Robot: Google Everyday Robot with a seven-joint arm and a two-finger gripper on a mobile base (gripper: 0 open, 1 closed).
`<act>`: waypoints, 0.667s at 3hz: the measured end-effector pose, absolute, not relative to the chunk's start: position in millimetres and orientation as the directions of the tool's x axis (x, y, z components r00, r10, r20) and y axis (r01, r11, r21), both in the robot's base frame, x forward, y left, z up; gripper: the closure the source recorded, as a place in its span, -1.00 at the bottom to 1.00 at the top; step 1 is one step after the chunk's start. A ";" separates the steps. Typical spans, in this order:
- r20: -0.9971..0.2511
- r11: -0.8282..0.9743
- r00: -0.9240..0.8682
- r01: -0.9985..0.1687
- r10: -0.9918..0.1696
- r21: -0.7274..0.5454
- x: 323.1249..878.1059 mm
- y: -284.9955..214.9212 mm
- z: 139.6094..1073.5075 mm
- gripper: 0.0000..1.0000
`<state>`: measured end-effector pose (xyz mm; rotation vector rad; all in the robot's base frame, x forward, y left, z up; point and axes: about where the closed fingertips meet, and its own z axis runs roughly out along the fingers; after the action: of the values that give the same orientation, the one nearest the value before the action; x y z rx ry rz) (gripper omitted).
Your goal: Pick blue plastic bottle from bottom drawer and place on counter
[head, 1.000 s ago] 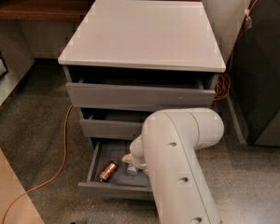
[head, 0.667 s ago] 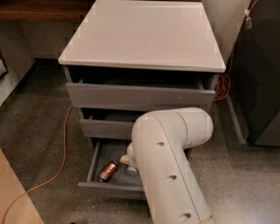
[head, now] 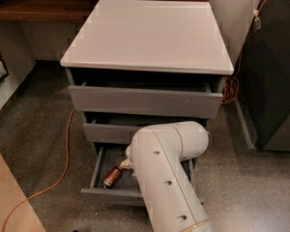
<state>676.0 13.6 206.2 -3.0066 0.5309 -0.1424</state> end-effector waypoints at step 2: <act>0.047 -0.932 0.934 -0.348 -0.354 -0.098 705.7 15.7 169.5 -1.00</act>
Offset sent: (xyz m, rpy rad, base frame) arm 0.0497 0.0015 -0.0420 0.0221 0.0184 -0.0237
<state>705.7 15.7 169.5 -3.0027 0.5464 -0.0976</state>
